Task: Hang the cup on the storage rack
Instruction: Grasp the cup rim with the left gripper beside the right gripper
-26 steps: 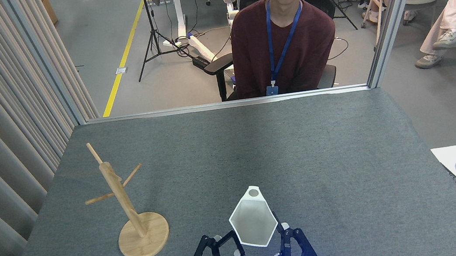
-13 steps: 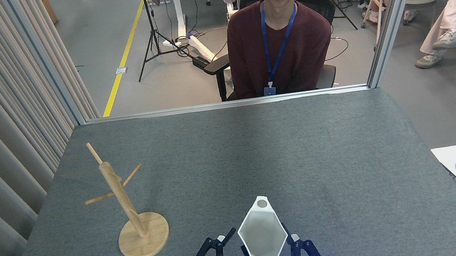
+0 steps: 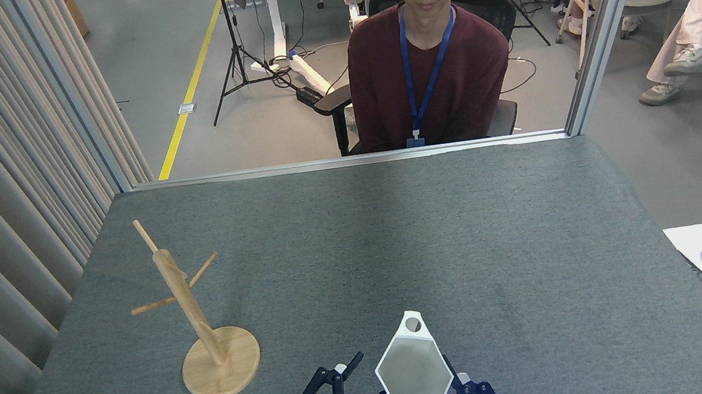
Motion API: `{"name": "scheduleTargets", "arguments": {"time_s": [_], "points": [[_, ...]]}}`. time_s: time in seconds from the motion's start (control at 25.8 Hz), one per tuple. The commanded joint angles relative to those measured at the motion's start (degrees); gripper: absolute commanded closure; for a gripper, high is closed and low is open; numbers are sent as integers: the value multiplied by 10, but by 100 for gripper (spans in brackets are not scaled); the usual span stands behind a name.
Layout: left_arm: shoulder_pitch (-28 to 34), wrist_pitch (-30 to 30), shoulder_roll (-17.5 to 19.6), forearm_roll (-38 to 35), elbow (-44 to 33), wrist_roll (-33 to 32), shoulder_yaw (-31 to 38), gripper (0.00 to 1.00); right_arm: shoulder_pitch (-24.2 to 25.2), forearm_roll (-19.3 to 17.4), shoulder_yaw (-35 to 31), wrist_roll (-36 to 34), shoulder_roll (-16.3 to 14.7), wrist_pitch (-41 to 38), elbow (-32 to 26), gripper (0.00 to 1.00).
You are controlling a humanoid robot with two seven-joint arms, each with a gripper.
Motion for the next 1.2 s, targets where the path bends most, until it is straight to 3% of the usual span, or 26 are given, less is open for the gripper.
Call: {"name": "scheduleTargets", "arguments": {"time_s": [0.0,0.39,0.5,0.58,0.81,1.16], "points": [[0,2,0,0,0,0,1,0,2,0,-2,-2,-1,0,-5,50],[-1,2,-2,0,0,0,1,0,-44,-7,-104,9,17,9,32,50],[-1,2,0,0,-1,0,1,0,-59,-44,-133,20,16,6,33,50],[-1,2,0,0,-1,0,1,0,-65,-59,-133,22,14,6,33,50],[-1,2,1,0,-1,1,1,0,-51,-56,-101,22,16,5,25,50],[-1,2,3,1,0,1,1,0,-21,-33,-31,17,13,9,12,50]]}}
